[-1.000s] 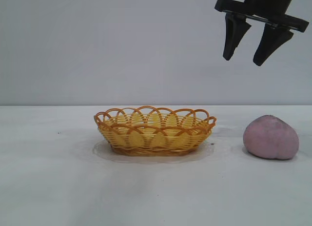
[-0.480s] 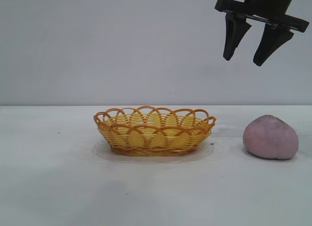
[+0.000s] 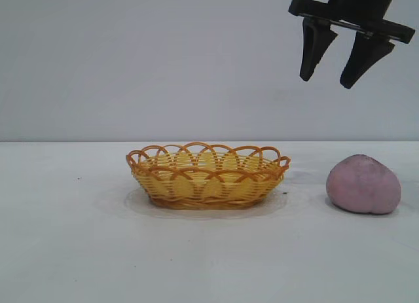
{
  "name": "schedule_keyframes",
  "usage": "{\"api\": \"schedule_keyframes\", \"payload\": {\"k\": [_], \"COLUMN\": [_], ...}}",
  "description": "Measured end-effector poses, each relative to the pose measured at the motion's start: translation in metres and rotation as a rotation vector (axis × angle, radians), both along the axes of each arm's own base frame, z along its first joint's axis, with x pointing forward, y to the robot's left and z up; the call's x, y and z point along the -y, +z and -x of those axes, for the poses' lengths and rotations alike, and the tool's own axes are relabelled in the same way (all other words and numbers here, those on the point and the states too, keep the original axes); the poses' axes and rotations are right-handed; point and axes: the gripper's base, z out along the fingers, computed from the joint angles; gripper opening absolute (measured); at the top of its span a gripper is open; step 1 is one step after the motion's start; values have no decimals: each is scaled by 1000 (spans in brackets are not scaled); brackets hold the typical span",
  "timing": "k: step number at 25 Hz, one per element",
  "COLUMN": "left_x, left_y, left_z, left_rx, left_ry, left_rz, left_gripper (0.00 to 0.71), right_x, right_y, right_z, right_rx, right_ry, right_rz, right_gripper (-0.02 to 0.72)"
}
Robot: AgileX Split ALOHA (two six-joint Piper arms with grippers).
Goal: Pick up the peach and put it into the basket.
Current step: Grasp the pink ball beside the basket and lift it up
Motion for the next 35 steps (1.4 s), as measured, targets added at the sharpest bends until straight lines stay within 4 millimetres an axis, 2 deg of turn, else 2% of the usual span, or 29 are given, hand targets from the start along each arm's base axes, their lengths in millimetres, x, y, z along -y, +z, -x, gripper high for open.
{"api": "schedule_keyframes", "payload": {"k": [5,9,16,22,28,35], "left_x": [-3,-5,-7,-8,-7,-7], "left_y": [-13,-21,-29,-28,-34,-33], "left_z": [44,69,69,62,56,55], "left_rx": [182,311,313,376,391,400], "left_ry": [-3,-2,14,30,28,27], "left_rz": [18,25,8,4,8,9], "left_gripper": [366,366,366,366,366,366], "right_x": [1,1,2,5,8,11], "right_y": [0,-1,1,25,41,40], "right_z": [0,0,5,15,27,37], "right_rx": [4,-3,-35,2,-13,-107], "right_ry": [6,8,25,38,70,108], "right_rz": [16,17,35,33,50,89], "right_gripper": [433,433,433,433,433,433]}}
